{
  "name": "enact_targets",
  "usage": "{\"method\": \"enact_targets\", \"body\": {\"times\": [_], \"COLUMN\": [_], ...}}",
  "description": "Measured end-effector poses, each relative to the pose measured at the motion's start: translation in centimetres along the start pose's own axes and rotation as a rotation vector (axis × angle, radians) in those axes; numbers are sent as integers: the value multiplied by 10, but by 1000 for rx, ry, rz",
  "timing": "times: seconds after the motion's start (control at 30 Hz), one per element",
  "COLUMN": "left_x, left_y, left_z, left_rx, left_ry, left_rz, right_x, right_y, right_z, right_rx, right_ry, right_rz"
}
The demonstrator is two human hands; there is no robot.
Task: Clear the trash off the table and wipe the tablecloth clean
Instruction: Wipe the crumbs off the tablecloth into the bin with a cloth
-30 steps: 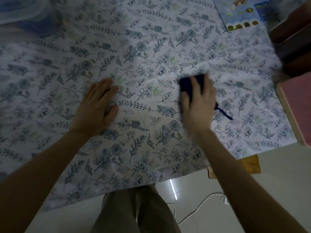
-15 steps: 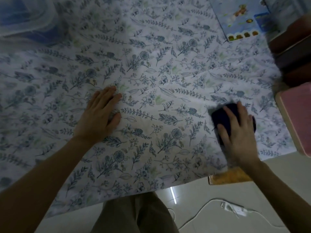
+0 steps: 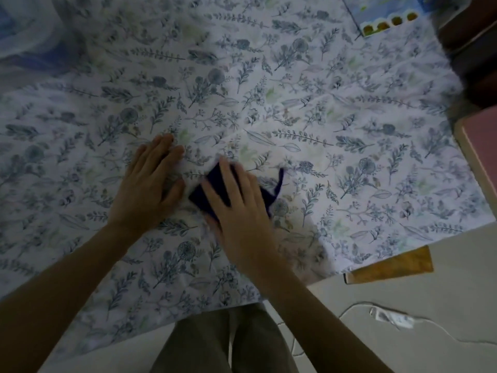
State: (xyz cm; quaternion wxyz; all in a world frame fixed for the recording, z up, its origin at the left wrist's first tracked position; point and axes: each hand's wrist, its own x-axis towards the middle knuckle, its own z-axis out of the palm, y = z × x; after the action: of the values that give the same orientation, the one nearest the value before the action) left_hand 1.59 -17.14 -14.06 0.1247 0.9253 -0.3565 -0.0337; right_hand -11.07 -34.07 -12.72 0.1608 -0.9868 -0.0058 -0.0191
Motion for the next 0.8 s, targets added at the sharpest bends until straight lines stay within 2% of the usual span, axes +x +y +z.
{"method": "enact_targets", "body": {"times": [0.1,0.17,0.27,0.37,0.5,0.57,0.7,0.8], "left_x": [0,0,0,0,0,0,0,1], "left_y": [1,1,0,-1,-3,-3,-3,-3], "left_z": [-2,-2,-2,-2,0,0,2,2], "left_rx": [2,7,7,-2,-7,-3,1,-6], "left_ry": [-6,-10,-14,-11,-4,11,32,37], "left_rz": [4,0,-2,5,2,4,17,13], "right_x": [-75,-115,-135,-109,-24,26,85,81], "right_y": [36,77,143,188,195,175,108,57], "right_z": [-7,-23,-59,-85,-75,-63,-38,-22], "right_rx": [-38,-60,-14,8,-44,-38,-3,0], "right_ry": [-70,-64,-48,43,264,313,269,194], "right_rz": [-218,-214,-7,263,625,687,502,264]}}
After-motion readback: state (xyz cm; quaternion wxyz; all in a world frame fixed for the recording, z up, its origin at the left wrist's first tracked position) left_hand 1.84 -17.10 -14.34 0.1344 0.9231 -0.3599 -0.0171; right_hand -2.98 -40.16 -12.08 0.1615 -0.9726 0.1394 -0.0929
